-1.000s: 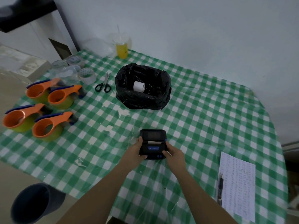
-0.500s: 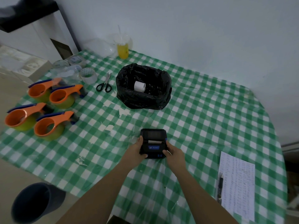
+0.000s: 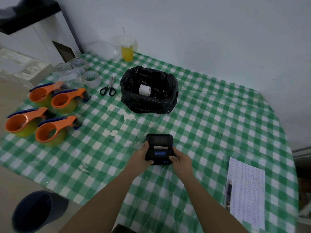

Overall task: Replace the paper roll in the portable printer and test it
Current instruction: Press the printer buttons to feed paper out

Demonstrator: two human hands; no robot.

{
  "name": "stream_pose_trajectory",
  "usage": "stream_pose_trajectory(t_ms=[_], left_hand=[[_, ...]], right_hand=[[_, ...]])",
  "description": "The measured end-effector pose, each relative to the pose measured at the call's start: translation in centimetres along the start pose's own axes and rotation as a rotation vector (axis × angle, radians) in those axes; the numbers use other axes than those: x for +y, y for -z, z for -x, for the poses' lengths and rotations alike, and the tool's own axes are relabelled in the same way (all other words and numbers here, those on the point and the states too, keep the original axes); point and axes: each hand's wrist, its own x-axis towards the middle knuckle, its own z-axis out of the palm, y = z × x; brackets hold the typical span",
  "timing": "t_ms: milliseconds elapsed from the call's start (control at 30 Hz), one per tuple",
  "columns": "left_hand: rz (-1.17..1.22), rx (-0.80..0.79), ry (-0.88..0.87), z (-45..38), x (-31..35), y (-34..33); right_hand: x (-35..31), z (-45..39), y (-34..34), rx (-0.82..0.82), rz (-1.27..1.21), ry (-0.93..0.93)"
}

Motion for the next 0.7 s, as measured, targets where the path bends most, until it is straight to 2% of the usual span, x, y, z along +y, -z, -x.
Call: stream_pose_trajectory(t_ms=[700], left_hand=[[0.017,0.008,-0.017,0.08,-0.15,-0.01]], right_hand=[[0.17,-0.03,-0.01,0.000,-0.011,0.007]])
